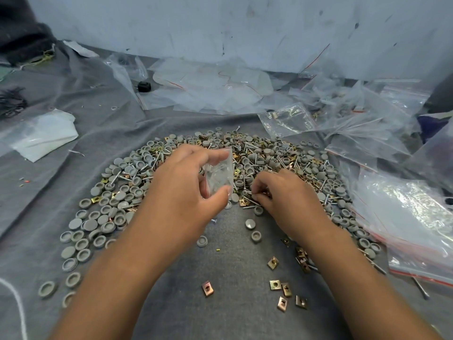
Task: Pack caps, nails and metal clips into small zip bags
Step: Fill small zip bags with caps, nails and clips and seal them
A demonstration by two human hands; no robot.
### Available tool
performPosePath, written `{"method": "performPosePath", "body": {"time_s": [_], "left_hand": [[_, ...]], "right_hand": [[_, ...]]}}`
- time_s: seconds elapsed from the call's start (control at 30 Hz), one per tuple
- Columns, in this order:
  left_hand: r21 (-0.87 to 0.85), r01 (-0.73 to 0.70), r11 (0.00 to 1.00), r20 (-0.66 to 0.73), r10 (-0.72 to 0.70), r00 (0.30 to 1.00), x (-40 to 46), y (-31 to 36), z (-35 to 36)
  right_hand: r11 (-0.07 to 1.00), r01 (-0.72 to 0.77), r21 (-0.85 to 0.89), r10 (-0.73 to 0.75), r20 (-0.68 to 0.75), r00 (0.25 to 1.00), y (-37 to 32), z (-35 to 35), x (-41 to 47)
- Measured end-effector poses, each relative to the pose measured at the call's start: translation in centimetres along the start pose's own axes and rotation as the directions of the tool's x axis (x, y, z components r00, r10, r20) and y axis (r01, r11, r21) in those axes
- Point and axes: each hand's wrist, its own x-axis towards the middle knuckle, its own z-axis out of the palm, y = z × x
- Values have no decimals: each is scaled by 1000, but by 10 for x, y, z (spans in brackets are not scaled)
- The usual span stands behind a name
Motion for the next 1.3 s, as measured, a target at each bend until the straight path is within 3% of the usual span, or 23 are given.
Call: {"method": "performPosePath", "body": {"time_s": [0.13, 0.2, 0.27, 0.33, 0.4, 0.5, 0.63, 0.8, 0.87, 0.93, 1.03, 1.1, 1.2, 1.3], "left_hand": [[26, -12, 1000, 17, 12, 1000, 0, 1, 4], [41, -18, 999, 23, 18, 1000, 0, 1, 6], [40, -22, 999, 25, 21, 999, 0, -1, 8], [45, -27, 999, 33, 26, 999, 0, -1, 9], [63, -33, 997, 47, 30, 998, 0, -1, 11], [52, -44, 998, 59, 41, 997, 0, -1, 13], [76, -64, 995, 75, 59, 995, -1, -1, 16], [69, -68, 995, 82, 62, 995, -1, 1, 17], [71, -54, 996, 79, 49, 996, 0, 0, 16], [78, -37, 996, 54, 32, 998, 1, -1, 13], [83, -18, 996, 16, 17, 1000, 3, -4, 7], [94, -11, 996, 11, 10, 1000, 4, -5, 4], [84, -3, 996, 5, 3, 1000, 4, -6, 3], [86, -9, 996, 15, 8, 1000, 2, -5, 4]], "right_hand": [[995, -14, 103, 22, -79, 997, 2, -2, 1], [933, 7, 360, 67, -195, 978, -1, -11, 2], [792, 134, 595, 94, -337, 937, -13, -25, 0], [743, 298, 600, 16, -461, 887, -27, -38, -5], [770, 420, 480, -140, -514, 846, -36, -46, -13], [825, 443, 352, -279, -428, 860, -37, -50, -19], [864, 394, 314, -269, -375, 887, -34, -47, -19], [784, 344, 517, -134, -401, 906, -35, -46, -20], [710, 290, 642, 1, -412, 911, -31, -48, -17], [722, 165, 672, 147, -382, 912, -20, -47, -12], [856, -120, 503, 222, -148, 964, -4, -31, -7], [909, -226, 350, 239, 6, 971, -3, -17, -5], [954, -228, 192, 209, 115, 971, -9, -7, 0], [968, -203, 146, 185, 131, 974, -11, -8, 2]]}}
